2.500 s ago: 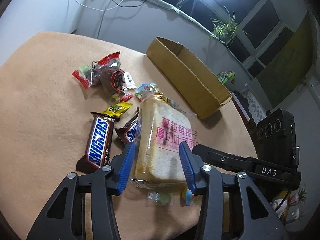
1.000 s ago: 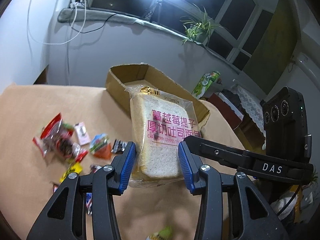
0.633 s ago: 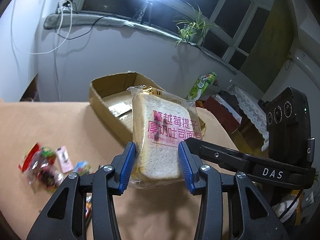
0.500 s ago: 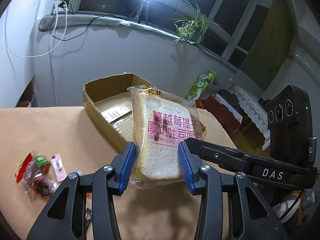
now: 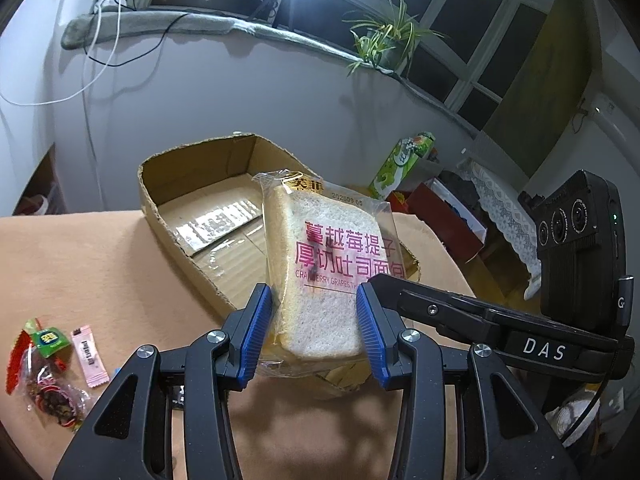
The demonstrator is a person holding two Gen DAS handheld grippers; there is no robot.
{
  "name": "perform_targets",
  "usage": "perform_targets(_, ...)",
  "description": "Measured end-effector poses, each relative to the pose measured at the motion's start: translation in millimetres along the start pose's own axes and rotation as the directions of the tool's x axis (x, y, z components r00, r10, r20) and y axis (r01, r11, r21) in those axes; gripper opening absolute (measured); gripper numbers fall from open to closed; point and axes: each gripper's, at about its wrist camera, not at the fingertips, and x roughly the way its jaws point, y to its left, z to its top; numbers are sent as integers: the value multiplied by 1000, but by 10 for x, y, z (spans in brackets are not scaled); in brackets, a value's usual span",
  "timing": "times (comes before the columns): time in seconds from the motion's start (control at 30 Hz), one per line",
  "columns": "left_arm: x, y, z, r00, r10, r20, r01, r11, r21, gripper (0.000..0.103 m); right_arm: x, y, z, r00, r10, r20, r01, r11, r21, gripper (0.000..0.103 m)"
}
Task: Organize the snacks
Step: 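Carry the bread loaf into the cardboard box and open the left gripper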
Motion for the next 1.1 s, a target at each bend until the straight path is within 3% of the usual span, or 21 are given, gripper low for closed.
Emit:
perform_targets(0.23,31,-24,13,1000,15,-5,-15,1000,10,41,48,22,-3,999,-35,0,35,999,-11,34)
perform_targets(0.37,27,-85,16,995,102,13,-102,993,64,41,47,26,-8,998,-60,4,60,998,-14,34)
perform_targets(0.7,-75,-30,37,995,93,26,-94,994,50,41,-106,106,-36,997,-72,34,73,997,-34,34)
perform_targets(1.1,-565,25,-15,991,93,95,-97,995,33,41,-384,358,-262,996,-59,65,64,995,-80,34)
